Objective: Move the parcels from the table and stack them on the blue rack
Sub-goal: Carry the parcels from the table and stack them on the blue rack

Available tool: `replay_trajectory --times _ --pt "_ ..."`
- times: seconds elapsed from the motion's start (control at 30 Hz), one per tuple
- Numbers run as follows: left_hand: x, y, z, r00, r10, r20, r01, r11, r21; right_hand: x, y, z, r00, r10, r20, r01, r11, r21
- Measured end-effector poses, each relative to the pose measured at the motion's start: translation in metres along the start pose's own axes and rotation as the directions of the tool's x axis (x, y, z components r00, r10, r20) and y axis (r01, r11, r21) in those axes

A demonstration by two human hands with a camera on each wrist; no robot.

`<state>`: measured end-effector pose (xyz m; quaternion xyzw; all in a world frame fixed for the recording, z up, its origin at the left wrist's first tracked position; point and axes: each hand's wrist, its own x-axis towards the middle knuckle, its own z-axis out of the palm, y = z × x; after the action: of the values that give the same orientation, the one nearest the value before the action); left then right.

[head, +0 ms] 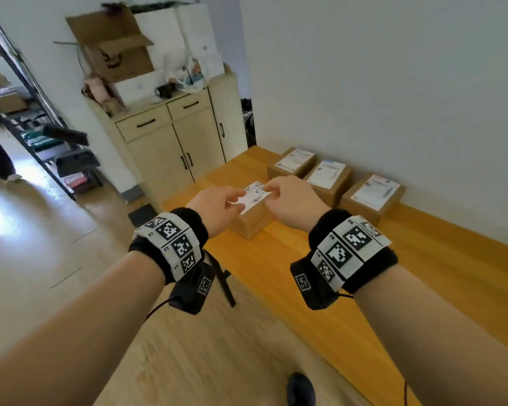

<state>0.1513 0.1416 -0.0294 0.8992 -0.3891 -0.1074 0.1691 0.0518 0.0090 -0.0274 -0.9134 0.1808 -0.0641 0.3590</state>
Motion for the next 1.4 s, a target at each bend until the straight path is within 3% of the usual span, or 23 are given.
replay_trajectory --times 0.17,0.37,0.53,0.63,0.73,0.83,0.97,1.13,1.3,1.4 --pt "0.074 -0.036 0.013 0.986 -0.120 0.120 0.121 0.993 0.001 0.075 0.018 0.027 0.993 0.068 0.098 -0.066 0.997 -0.026" --pt "0.136 -0.074 0.025 0.967 -0.116 0.227 0.107 0.993 0.048 0.138 0.044 0.070 0.956 0.251 0.150 -0.243 0.968 -0.068" --pt "0.191 -0.123 0.047 0.928 -0.090 0.363 0.069 0.995 0.070 0.171 0.058 0.116 0.863 0.486 0.137 -0.477 0.874 -0.095" --pt "0.228 -0.161 0.074 0.872 -0.009 0.490 -0.012 0.999 0.038 0.186 0.056 0.144 0.783 0.612 0.113 -0.613 0.790 -0.032" --pt "0.246 -0.186 0.096 0.818 0.063 0.572 -0.065 0.998 -0.017 0.193 0.052 0.167 0.736 0.668 0.110 -0.676 0.735 0.062" --pt "0.242 -0.189 0.087 0.781 0.140 0.608 -0.137 0.989 -0.051 0.198 0.045 0.178 0.698 0.712 0.072 -0.708 0.673 0.213" --pt "0.237 -0.187 0.080 0.763 0.232 0.604 -0.229 0.970 -0.083 0.191 0.040 0.181 0.656 0.754 -0.042 -0.716 0.639 0.282" --pt "0.225 -0.167 0.073 0.754 0.417 0.507 -0.387 0.906 -0.169 0.164 0.036 0.174 0.603 0.776 -0.183 -0.702 0.626 0.340" --pt "0.199 -0.122 0.069 0.724 0.553 0.412 -0.523 0.830 -0.194 0.114 0.034 0.149 0.552 0.762 -0.340 -0.643 0.648 0.409" --pt "0.167 -0.085 0.066 0.682 0.637 0.359 -0.603 0.768 -0.218 0.069 0.038 0.133 0.507 0.720 -0.473 -0.580 0.691 0.430"
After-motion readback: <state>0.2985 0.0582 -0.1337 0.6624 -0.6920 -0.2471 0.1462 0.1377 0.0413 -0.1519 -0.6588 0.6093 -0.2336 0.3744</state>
